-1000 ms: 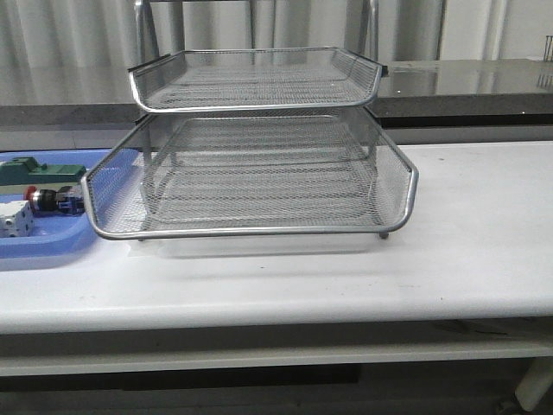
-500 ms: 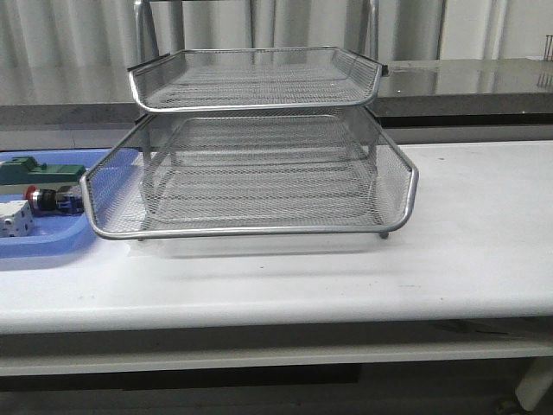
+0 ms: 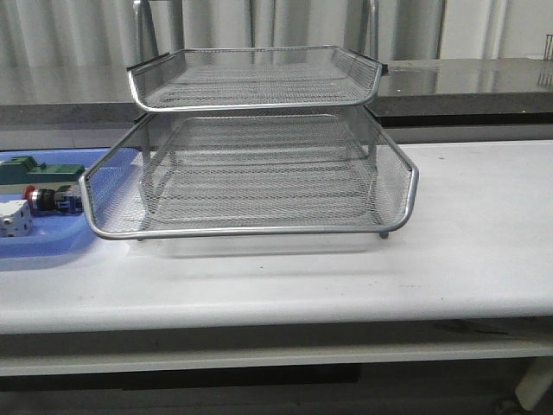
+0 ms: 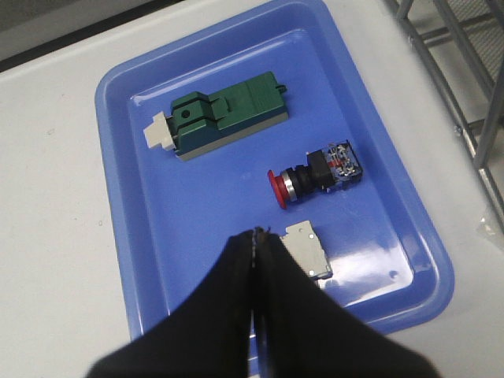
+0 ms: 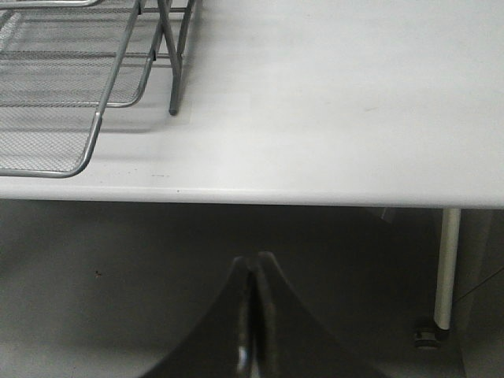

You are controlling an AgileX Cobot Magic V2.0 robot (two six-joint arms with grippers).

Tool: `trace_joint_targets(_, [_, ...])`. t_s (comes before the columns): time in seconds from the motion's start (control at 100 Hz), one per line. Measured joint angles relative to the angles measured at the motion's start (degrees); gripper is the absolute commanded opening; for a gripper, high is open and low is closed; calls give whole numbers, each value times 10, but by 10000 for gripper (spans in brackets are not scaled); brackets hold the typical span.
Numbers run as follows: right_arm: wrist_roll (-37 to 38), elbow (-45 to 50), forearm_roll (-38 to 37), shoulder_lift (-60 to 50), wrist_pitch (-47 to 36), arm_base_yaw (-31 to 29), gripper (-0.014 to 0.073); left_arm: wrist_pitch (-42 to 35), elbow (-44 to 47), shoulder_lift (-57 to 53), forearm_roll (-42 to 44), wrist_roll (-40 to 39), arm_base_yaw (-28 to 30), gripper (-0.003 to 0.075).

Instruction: Place button on rack with both arms

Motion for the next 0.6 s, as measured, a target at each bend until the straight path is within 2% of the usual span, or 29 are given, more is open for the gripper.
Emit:
trace_joint_targets(0.1, [0, 0, 0, 0, 0, 0, -69, 15, -17, 19, 0, 34, 0, -3])
trace_joint_targets(0.17, [0, 0, 0, 0, 0, 0, -69, 22, -21, 24, 0, 63, 0, 69])
trace_joint_targets(0.24, [0, 0, 0, 0, 0, 0, -69, 32, -21, 25, 0, 89, 0, 200])
trace_joint_targets(0.34, [0, 0, 0, 0, 0, 0, -69, 46, -21, 26, 0, 108, 0, 438])
trace_joint_targets(0.41, [0, 0, 0, 0, 0, 0, -69, 48, -21, 28, 0, 112, 0, 528])
trace_joint_targets(0.45, [0, 0, 0, 0, 0, 0, -69, 48, -21, 29, 0, 115, 0, 540])
trace_joint_targets(0.6, [0, 0, 0, 0, 0, 0, -69, 48, -21, 32, -18, 117, 0, 512])
